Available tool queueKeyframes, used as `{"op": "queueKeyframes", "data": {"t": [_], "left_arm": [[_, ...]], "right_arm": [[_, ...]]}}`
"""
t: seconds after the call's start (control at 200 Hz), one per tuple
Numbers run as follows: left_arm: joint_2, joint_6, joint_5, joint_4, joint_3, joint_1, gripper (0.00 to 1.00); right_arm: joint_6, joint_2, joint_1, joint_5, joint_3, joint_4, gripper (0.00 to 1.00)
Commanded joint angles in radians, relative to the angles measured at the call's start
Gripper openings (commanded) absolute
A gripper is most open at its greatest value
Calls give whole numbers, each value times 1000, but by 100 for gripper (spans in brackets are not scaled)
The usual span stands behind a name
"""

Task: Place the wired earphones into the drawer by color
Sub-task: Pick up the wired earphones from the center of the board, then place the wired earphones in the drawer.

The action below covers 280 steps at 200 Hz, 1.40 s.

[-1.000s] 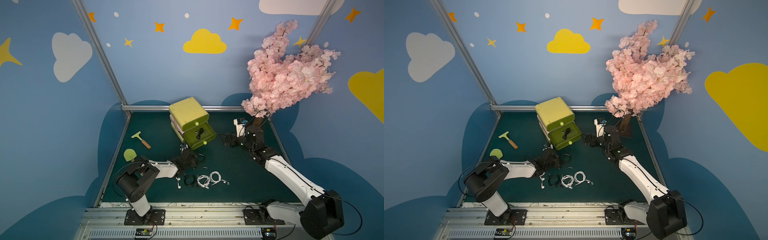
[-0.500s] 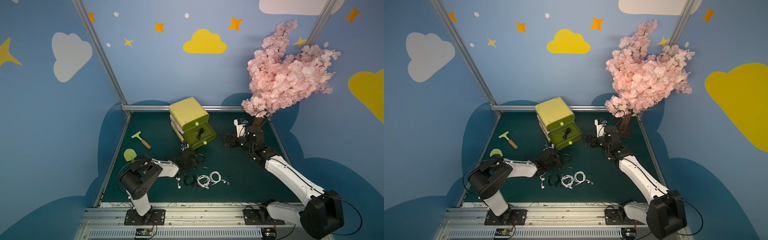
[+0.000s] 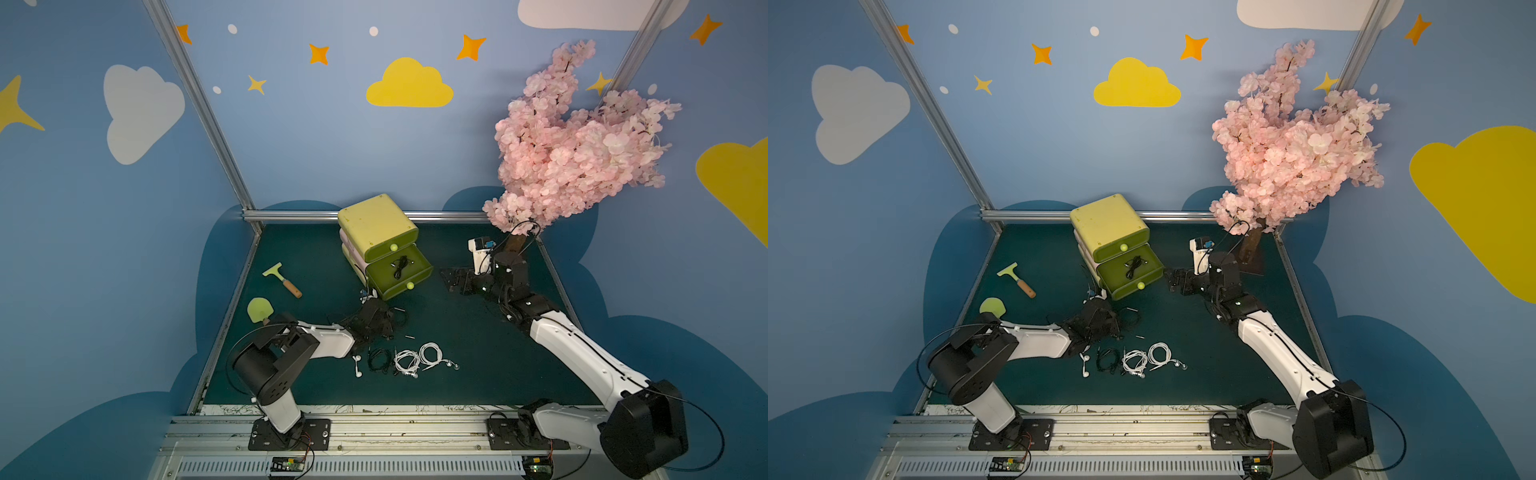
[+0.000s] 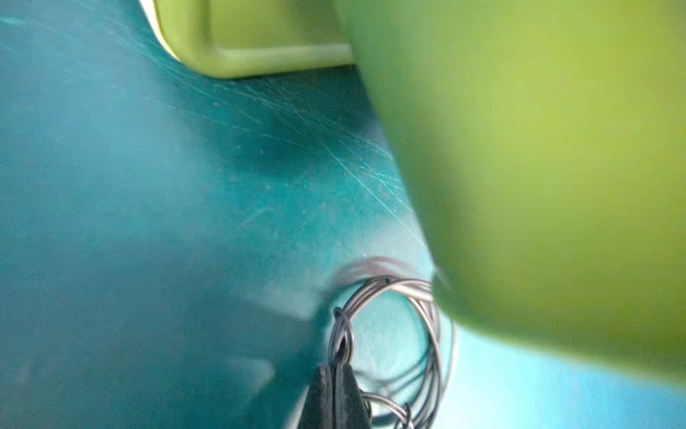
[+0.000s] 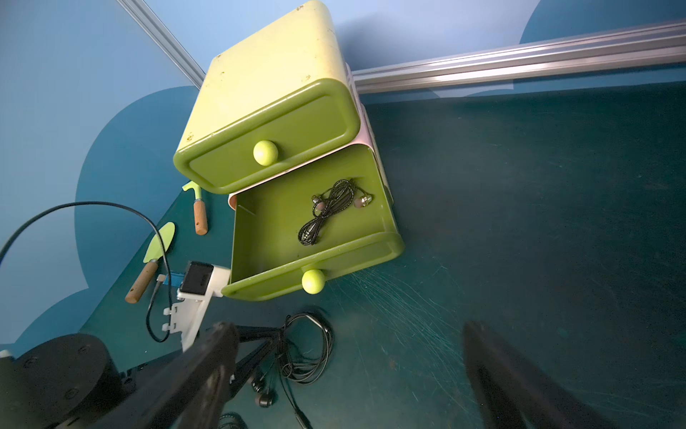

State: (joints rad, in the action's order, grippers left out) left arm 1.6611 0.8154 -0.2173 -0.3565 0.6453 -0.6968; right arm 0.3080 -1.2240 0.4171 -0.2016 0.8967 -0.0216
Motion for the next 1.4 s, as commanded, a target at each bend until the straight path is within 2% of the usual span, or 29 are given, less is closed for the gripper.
{"op": "queueKeyframes", "data": {"t": [0.0, 0.496, 0.851, 1.056, 1.397], "left_arm": [[-92, -5, -25, 83, -7, -3, 3], [-505, 4, -158, 493, -52, -2, 3], [-765, -107, -161, 569, -10, 8, 3], [-756, -176, -140, 576, 99, 21, 3], [-572, -286, -49, 466, 268, 77, 3]], "right_arm": [[6, 10, -5, -9, -13, -12, 98], [38, 2, -5, -33, -19, -5, 99], [9, 1, -5, -127, -30, -19, 98], [3, 10, -5, -128, -39, -26, 99], [0, 39, -6, -113, -60, -28, 99]]}}
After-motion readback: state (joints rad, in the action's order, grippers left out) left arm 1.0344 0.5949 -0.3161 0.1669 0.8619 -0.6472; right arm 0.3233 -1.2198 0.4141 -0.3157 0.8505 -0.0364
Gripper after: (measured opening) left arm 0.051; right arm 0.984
